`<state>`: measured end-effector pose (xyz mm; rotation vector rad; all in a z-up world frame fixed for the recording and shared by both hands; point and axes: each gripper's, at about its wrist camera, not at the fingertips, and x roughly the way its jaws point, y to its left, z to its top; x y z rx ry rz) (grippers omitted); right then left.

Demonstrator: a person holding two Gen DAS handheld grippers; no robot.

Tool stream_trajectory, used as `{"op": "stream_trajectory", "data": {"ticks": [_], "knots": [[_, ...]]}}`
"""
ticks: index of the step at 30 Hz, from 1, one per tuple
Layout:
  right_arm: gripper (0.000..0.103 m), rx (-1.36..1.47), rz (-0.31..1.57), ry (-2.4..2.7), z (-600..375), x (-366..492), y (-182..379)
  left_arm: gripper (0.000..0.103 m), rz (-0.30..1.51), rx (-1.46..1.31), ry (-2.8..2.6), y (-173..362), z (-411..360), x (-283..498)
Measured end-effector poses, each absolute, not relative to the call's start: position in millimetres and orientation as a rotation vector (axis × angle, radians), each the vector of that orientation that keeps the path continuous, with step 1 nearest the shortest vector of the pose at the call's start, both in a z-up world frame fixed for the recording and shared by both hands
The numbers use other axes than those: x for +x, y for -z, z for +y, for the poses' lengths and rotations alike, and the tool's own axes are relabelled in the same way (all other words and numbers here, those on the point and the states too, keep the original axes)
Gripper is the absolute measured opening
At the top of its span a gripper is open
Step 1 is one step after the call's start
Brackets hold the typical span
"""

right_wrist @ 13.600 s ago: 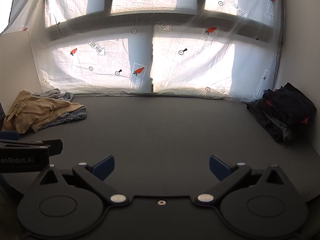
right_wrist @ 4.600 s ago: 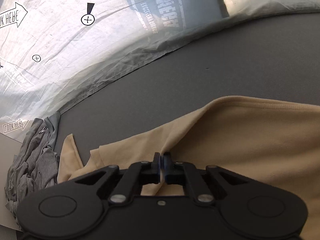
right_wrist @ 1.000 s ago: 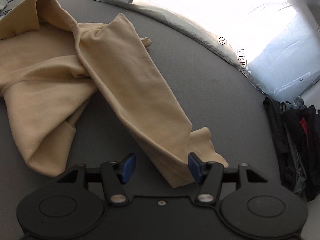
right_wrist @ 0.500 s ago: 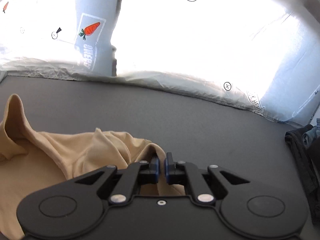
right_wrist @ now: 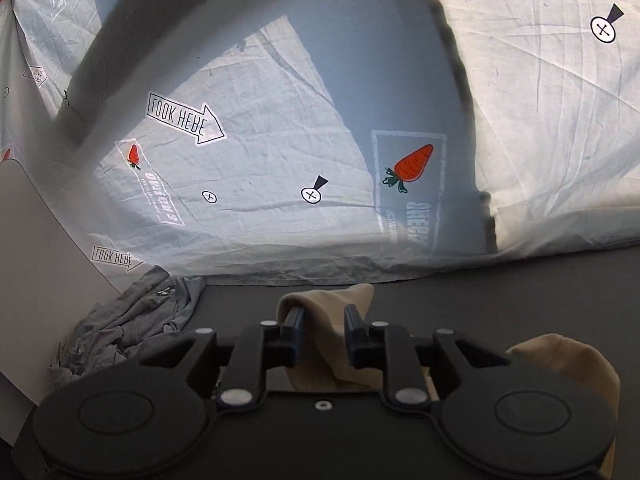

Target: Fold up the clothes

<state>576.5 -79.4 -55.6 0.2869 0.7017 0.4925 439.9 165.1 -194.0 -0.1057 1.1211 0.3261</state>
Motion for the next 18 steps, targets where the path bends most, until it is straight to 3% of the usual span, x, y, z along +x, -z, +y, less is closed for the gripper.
{"op": "stream_trajectory", "data": {"ticks": [18], "knots": [[0.029,0.37,0.819,-0.195,-197,535,113,0.088,1.032,0.002,-0.118,155,101,461]]}}
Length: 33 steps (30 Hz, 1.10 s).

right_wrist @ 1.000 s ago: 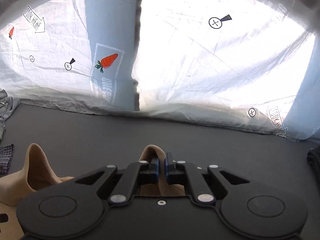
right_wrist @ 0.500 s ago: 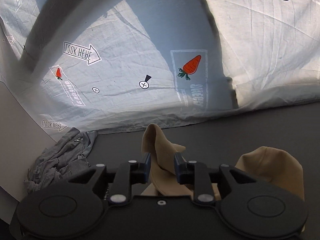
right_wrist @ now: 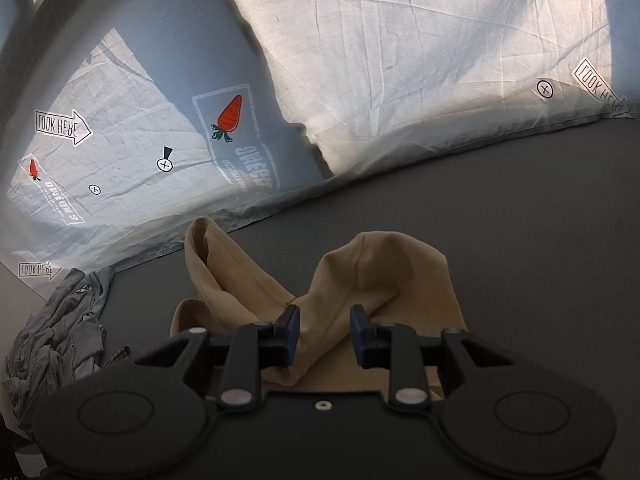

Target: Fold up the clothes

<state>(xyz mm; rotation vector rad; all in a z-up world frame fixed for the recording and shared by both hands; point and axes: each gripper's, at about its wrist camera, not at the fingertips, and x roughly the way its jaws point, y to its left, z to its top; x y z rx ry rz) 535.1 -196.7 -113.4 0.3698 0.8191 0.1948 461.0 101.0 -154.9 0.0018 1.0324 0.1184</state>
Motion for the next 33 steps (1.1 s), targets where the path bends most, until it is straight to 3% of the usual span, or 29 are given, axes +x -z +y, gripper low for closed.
{"op": "stream_trajectory", "data": {"ticks": [7,14,23,33], "knots": [[0.03,0.314,0.87,-0.038,-241,533,138,0.09,0.923,0.131,0.177,139,19,518],[0.033,0.498,1.0,0.024,-273,501,175,0.093,0.863,0.365,0.411,160,-65,607],[0.033,0.797,0.966,0.118,-276,489,184,0.09,0.904,0.47,0.552,204,-104,651],[0.033,0.922,0.993,0.196,-269,499,188,0.049,0.92,0.352,0.607,208,-101,651]]}}
